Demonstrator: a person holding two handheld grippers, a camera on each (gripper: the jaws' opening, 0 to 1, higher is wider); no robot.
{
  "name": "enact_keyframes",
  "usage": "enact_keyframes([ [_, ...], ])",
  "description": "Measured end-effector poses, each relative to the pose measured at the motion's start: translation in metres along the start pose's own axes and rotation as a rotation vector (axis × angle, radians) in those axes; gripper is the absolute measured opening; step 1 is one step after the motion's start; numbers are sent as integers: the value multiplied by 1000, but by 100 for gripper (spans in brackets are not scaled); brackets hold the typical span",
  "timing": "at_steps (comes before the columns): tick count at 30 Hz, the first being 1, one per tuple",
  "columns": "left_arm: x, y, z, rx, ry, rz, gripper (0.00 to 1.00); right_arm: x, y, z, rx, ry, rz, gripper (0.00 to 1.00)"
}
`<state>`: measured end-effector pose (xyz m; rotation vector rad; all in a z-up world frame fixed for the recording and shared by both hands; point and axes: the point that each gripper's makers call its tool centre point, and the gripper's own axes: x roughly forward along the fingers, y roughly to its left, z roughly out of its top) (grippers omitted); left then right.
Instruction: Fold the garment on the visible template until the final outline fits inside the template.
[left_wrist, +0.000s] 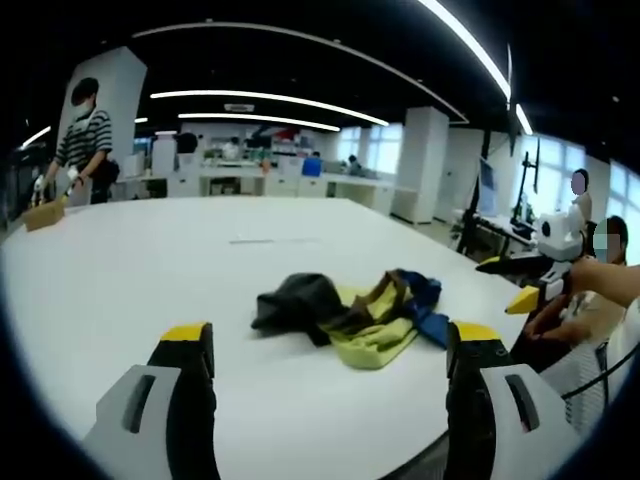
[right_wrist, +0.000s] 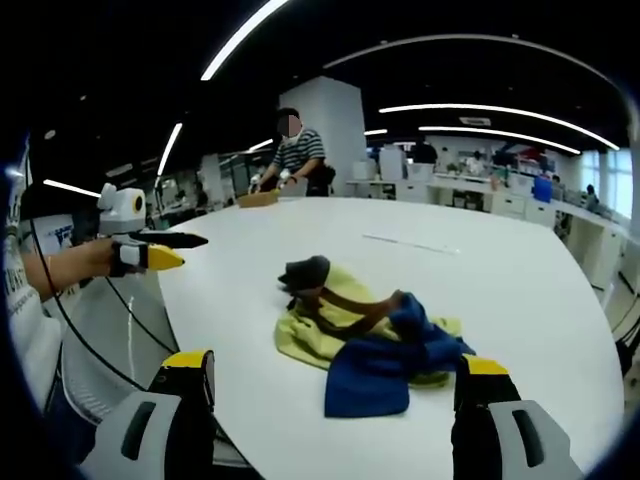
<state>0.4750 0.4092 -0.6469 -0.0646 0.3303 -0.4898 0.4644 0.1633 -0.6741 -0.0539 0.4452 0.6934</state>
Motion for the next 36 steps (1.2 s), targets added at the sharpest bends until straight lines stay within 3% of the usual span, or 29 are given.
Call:
enact_keyframes([
  [15, -2, -2, 2, 14, -6, -10, 92, -2, 1, -1, 1, -5, 0, 99],
  [24, -1, -7, -4, 36, 26, -33, 89, -3, 0, 0, 8, -14, 1, 99],
  [36, 4, -10, 0, 82, 28, -68, 79, -2, -3, 2, 17, -33, -1, 94],
])
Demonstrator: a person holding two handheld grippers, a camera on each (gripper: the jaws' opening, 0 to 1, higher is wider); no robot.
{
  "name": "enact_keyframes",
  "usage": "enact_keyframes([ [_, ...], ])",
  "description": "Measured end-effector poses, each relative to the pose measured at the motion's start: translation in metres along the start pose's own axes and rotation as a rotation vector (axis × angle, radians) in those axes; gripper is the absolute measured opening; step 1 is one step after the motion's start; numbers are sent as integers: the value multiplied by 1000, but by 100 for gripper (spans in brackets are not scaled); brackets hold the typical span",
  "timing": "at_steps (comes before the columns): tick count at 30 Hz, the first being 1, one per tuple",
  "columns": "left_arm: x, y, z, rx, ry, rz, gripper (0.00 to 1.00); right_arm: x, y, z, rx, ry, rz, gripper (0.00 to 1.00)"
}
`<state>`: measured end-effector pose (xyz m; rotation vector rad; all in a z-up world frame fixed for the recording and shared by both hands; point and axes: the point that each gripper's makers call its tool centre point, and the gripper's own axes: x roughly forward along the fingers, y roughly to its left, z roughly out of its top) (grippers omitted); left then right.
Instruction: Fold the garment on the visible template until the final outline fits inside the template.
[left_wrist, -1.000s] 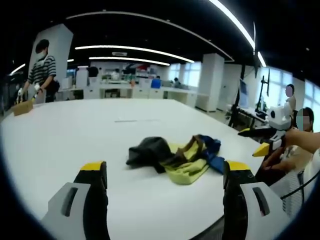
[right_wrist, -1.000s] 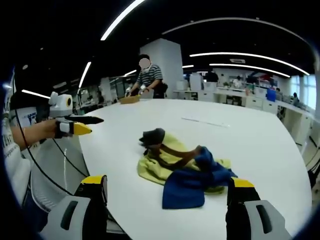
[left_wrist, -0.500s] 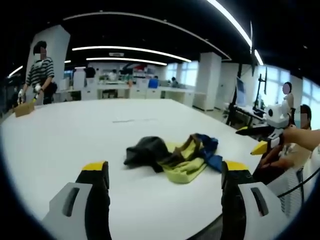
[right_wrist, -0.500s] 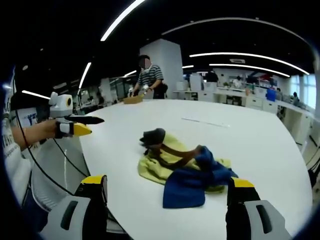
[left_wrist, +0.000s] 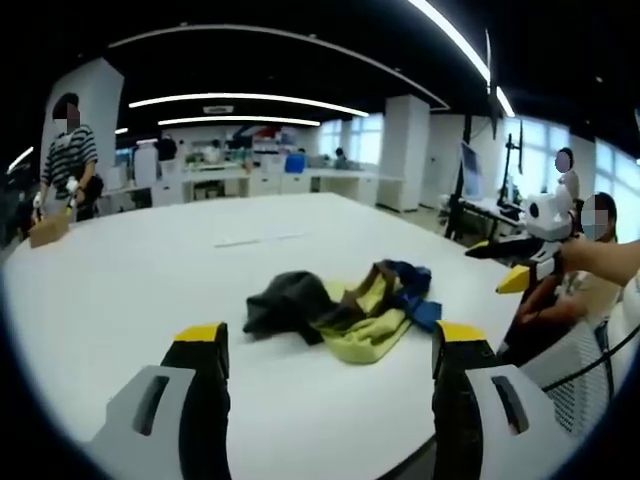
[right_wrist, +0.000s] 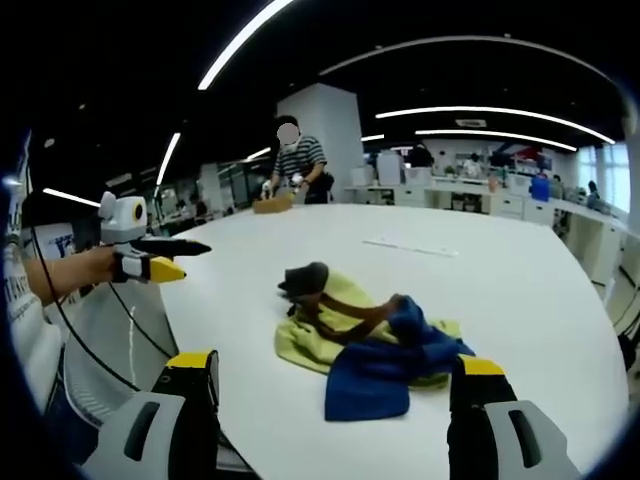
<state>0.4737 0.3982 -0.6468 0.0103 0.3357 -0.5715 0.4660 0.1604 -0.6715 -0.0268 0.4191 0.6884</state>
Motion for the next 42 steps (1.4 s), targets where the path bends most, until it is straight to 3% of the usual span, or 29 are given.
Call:
enact_keyframes([
  [14, 28, -9, -3, 113, 61, -94, 64, 15, -27, 10, 11, 2, 2, 73],
  [18, 37, -11, -6, 141, 85, -118, 55, 21, -32, 11, 1, 14, 16, 68],
  [28, 64, -9, -17, 160, 127, -147, 46, 43, -50, 4, 23, 57, 21, 50],
  [36, 88, -10, -20, 116, 121, -171, 35, 57, -66, -2, 5, 100, -4, 37],
  [42, 104, -13, -26, 123, 139, -187, 31, 67, -74, -9, 4, 137, -16, 33],
])
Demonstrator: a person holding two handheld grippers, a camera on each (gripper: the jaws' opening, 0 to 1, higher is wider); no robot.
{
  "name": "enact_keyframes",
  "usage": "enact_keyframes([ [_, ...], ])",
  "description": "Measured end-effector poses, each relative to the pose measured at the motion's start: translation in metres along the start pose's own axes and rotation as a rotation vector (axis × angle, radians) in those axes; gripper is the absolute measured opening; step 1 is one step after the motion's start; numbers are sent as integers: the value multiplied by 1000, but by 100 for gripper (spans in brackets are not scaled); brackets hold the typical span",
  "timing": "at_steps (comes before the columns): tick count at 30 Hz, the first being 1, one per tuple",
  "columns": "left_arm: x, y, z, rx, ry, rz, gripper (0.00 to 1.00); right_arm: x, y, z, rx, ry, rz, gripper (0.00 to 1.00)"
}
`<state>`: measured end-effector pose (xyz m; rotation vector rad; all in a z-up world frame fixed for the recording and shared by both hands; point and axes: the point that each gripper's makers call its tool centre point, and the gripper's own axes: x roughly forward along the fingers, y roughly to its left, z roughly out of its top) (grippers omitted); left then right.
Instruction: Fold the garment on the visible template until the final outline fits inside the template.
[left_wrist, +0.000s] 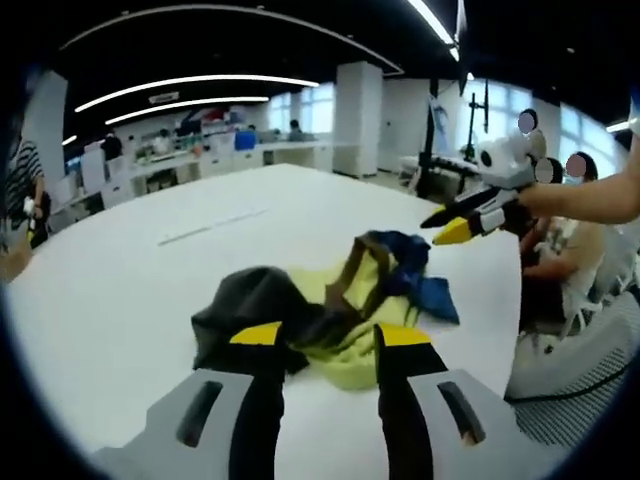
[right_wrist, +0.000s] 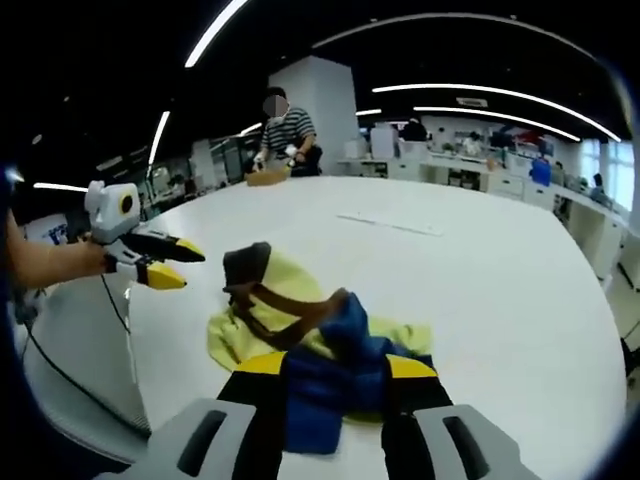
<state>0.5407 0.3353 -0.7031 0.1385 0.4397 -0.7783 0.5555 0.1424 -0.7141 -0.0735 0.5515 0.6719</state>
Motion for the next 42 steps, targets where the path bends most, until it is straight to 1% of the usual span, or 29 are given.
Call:
enact_keyframes([
  [2, 6, 1, -3, 8, 16, -9, 30, 3, -2, -1, 9, 5, 2, 33],
  [5, 12, 2, -7, 36, 48, -14, 27, 7, -4, -1, 13, 15, 1, 29],
  [9, 21, 2, -11, 44, 70, -29, 23, 13, -9, -2, 20, 24, -9, 26],
  [15, 33, 2, -20, 56, 115, -58, 18, 21, -8, -5, 10, 44, 3, 21],
  [18, 40, 4, -24, 59, 136, -54, 16, 26, -9, -6, -19, 60, -7, 19],
  [23, 46, 7, -29, 80, 163, -43, 9, 29, -11, -10, -27, 94, -3, 15],
  [25, 49, 9, -31, 76, 168, -43, 7, 30, -12, -12, -42, 106, -11, 12],
  [27, 51, 9, -34, 71, 181, -47, 0, 30, -14, -12, -48, 107, -17, 8],
  [28, 52, 9, -35, 67, 192, -49, 0, 30, -15, -12, -49, 109, -24, 6],
  [32, 51, 10, -34, 63, 191, -40, 0, 30, -19, -13, -49, 114, -37, 1],
  [34, 49, 11, -31, 75, 181, -32, 0, 29, -20, -12, -49, 110, -40, 0],
  [37, 46, 11, -26, 72, 166, -31, 0, 27, -19, -8, -48, 100, -42, 0],
  [42, 39, 11, -13, 82, 138, -25, 0, 21, -16, 0, -61, 87, -39, 0],
])
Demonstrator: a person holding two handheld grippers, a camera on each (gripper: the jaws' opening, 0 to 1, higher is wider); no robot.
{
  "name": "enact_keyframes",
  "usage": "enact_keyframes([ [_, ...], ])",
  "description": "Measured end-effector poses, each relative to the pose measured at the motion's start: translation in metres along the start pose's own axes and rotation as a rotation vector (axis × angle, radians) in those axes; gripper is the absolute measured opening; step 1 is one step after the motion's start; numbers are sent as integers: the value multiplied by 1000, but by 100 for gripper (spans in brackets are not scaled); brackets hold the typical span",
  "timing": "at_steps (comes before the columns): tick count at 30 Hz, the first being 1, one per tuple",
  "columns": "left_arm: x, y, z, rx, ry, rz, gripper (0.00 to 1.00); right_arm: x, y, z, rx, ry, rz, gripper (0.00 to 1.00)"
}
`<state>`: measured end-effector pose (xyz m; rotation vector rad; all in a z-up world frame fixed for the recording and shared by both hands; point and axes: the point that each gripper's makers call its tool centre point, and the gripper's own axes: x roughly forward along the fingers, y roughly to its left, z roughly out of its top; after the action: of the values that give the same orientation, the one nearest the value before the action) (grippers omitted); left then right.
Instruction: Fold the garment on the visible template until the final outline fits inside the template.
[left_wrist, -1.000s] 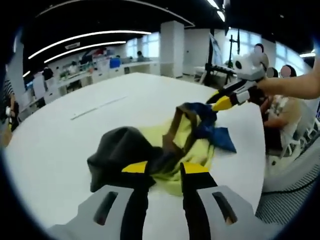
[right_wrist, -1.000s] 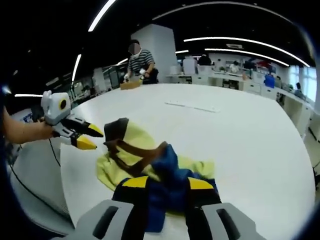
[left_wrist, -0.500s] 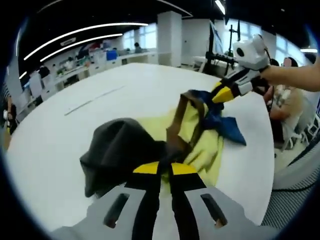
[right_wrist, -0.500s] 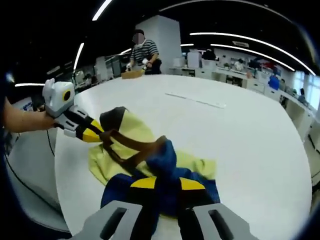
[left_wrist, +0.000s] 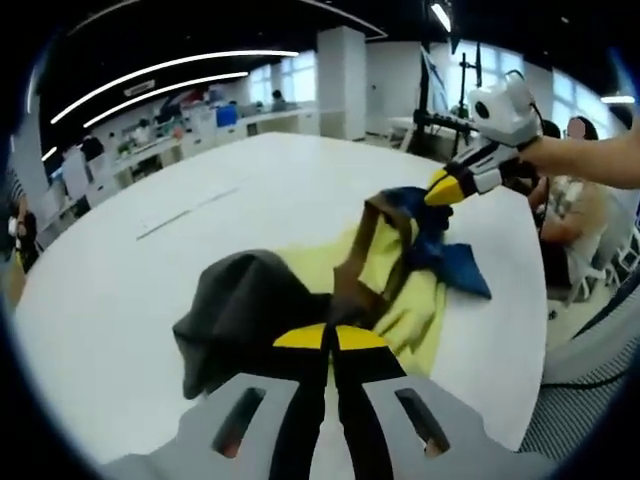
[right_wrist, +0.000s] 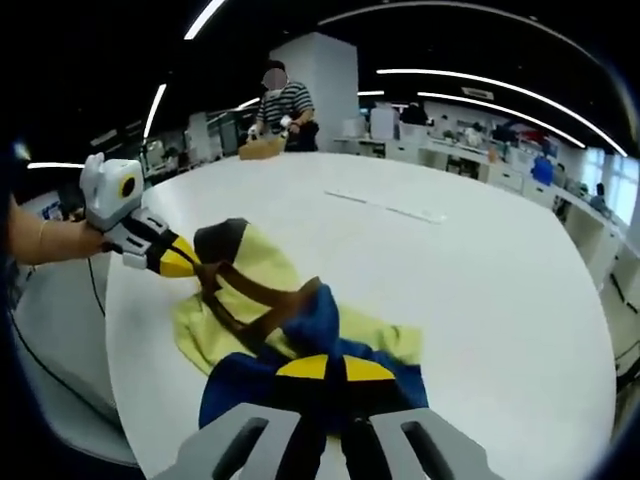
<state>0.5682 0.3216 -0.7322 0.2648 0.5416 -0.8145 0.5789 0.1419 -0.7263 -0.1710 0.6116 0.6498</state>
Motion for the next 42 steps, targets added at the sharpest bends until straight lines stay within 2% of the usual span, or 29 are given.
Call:
enact_keyframes([
  [5, -11, 4, 20, 17, -47, 19, 0, -7, 1, 12, -41, -22, -2, 0],
  [8, -18, 9, 35, -39, -93, 30, 0, -11, -1, 23, -70, -43, -12, 0],
  [10, -23, 17, 48, -10, -114, 58, 0, -13, -3, 31, -94, -50, -19, 0],
  [14, -32, 30, 79, -17, -192, 86, 0, -15, -6, 48, -117, -79, -34, 0],
  [17, -35, 42, 94, -24, -219, 111, 0, -15, -12, 62, -176, -96, -60, 0],
  [21, -36, 57, 111, -70, -263, 135, 0, -13, -16, 76, -186, -114, -61, 0],
  [27, -35, 74, 135, -50, -293, 161, 0, -4, -33, 100, -207, -146, -100, 0],
  [31, -30, 88, 146, -59, -310, 185, 0, 3, -43, 115, -202, -172, -123, 0],
  [34, -23, 100, 155, -76, -335, 198, 0, 10, -54, 125, -147, -192, -154, 0],
  [36, -17, 107, 157, -87, -338, 202, 0, 17, -59, 130, -113, -198, -163, 0],
  [42, 1, 128, 159, -103, -335, 228, 0, 40, -76, 140, -98, -199, -227, 0],
])
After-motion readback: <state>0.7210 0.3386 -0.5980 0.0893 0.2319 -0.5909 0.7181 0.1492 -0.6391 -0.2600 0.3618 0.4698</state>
